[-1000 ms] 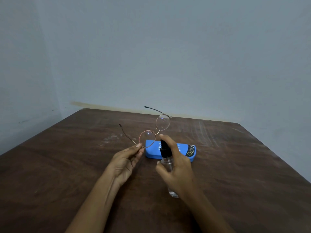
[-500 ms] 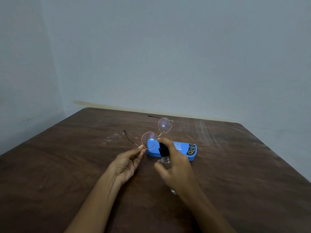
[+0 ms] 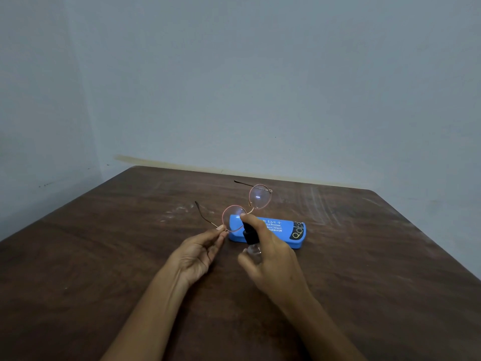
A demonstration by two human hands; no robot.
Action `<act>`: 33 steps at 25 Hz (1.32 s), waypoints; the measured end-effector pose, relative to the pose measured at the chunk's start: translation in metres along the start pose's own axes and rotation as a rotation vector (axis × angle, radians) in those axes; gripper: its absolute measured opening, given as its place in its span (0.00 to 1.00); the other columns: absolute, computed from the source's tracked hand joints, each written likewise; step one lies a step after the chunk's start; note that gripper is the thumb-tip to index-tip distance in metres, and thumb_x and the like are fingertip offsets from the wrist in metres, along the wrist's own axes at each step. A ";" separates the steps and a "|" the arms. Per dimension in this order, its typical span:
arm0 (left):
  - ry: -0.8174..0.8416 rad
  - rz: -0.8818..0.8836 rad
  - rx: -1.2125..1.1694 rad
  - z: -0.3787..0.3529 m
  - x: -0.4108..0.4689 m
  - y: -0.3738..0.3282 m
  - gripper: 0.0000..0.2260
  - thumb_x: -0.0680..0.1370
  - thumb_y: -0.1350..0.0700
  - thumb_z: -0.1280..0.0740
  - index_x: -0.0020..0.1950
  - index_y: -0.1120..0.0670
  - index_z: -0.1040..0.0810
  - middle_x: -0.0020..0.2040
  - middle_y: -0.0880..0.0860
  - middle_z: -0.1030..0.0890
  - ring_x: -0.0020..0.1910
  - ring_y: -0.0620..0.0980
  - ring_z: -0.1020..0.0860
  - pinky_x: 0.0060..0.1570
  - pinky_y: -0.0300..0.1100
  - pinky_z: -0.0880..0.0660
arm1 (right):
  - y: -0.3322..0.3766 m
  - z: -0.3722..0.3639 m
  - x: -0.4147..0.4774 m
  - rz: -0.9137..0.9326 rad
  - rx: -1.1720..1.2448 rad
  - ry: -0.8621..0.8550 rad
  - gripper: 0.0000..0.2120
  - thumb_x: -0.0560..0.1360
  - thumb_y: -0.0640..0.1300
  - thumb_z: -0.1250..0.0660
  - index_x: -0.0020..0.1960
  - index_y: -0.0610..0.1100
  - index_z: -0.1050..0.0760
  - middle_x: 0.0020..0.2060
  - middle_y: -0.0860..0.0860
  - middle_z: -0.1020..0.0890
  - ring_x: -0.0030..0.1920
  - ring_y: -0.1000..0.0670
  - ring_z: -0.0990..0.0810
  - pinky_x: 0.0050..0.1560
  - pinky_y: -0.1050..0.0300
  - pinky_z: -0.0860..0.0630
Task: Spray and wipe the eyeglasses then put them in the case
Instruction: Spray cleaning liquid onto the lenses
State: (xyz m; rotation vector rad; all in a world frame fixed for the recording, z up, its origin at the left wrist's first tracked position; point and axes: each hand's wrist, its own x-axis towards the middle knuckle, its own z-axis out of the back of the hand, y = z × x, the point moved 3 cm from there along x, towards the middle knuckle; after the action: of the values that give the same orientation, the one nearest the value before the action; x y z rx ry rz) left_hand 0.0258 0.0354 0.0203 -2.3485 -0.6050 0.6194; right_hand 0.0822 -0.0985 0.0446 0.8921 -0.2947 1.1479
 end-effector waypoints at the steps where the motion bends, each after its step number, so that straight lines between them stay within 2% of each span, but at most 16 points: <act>1: 0.001 0.000 0.002 0.000 0.000 0.000 0.17 0.75 0.69 0.41 0.28 0.66 0.20 0.25 0.57 0.19 0.23 0.45 0.20 0.23 0.30 0.24 | 0.000 0.000 0.000 -0.008 0.002 0.006 0.26 0.65 0.49 0.42 0.61 0.62 0.43 0.44 0.53 0.21 0.43 0.49 0.21 0.42 0.53 0.25; 5: 0.004 0.006 0.004 0.000 -0.001 0.000 0.17 0.75 0.69 0.40 0.28 0.66 0.19 0.26 0.57 0.19 0.24 0.45 0.20 0.23 0.30 0.24 | 0.000 0.001 0.000 0.008 -0.030 0.001 0.25 0.64 0.53 0.47 0.61 0.62 0.43 0.45 0.51 0.20 0.42 0.48 0.21 0.42 0.50 0.23; 12: -0.014 0.029 -0.020 0.000 0.000 0.001 0.13 0.75 0.69 0.40 0.33 0.67 0.21 0.26 0.57 0.19 0.23 0.45 0.20 0.22 0.31 0.25 | 0.001 0.001 -0.002 0.036 -0.081 -0.009 0.30 0.65 0.53 0.49 0.66 0.66 0.49 0.41 0.50 0.22 0.39 0.48 0.22 0.39 0.49 0.23; 17: -0.002 0.035 -0.004 0.000 -0.001 0.001 0.16 0.75 0.69 0.40 0.30 0.66 0.20 0.26 0.57 0.19 0.23 0.45 0.20 0.22 0.31 0.25 | -0.001 0.002 -0.001 -0.002 -0.037 -0.012 0.25 0.64 0.51 0.45 0.61 0.64 0.43 0.44 0.53 0.21 0.41 0.48 0.21 0.41 0.50 0.23; 19: 0.003 0.033 0.006 0.000 -0.001 0.002 0.17 0.75 0.69 0.40 0.29 0.66 0.20 0.26 0.57 0.19 0.23 0.45 0.20 0.23 0.30 0.25 | -0.002 0.003 -0.002 -0.002 -0.041 -0.018 0.24 0.63 0.53 0.47 0.60 0.63 0.43 0.43 0.53 0.20 0.40 0.48 0.21 0.40 0.51 0.24; 25: 0.005 0.029 0.012 0.000 -0.002 0.001 0.16 0.75 0.69 0.40 0.29 0.66 0.19 0.26 0.57 0.18 0.24 0.45 0.20 0.23 0.31 0.25 | 0.001 0.002 -0.002 0.039 -0.088 -0.031 0.28 0.64 0.52 0.48 0.64 0.63 0.44 0.39 0.51 0.22 0.36 0.48 0.22 0.36 0.48 0.23; 29: 0.008 0.041 0.015 0.000 -0.002 0.002 0.11 0.75 0.68 0.40 0.35 0.67 0.21 0.26 0.57 0.18 0.24 0.45 0.20 0.23 0.30 0.24 | 0.002 -0.002 -0.003 0.069 -0.097 -0.043 0.29 0.65 0.51 0.46 0.65 0.64 0.46 0.38 0.49 0.21 0.36 0.46 0.21 0.35 0.46 0.22; 31: 0.009 0.042 0.016 0.000 -0.003 0.002 0.07 0.75 0.68 0.40 0.40 0.67 0.23 0.26 0.56 0.18 0.24 0.44 0.20 0.23 0.30 0.24 | 0.001 -0.003 -0.003 0.057 -0.083 -0.036 0.27 0.65 0.51 0.47 0.64 0.63 0.44 0.41 0.49 0.20 0.38 0.47 0.20 0.37 0.46 0.22; 33: 0.009 0.037 0.017 0.000 -0.002 0.001 0.07 0.75 0.69 0.40 0.41 0.67 0.23 0.26 0.56 0.18 0.24 0.44 0.20 0.24 0.30 0.24 | 0.001 -0.002 -0.004 0.048 -0.073 -0.036 0.25 0.64 0.52 0.47 0.62 0.62 0.42 0.41 0.50 0.20 0.39 0.47 0.20 0.38 0.47 0.22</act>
State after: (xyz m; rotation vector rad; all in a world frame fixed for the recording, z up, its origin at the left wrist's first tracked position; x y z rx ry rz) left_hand 0.0245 0.0328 0.0202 -2.3501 -0.5514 0.6274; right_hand 0.0795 -0.0994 0.0414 0.8466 -0.3872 1.1590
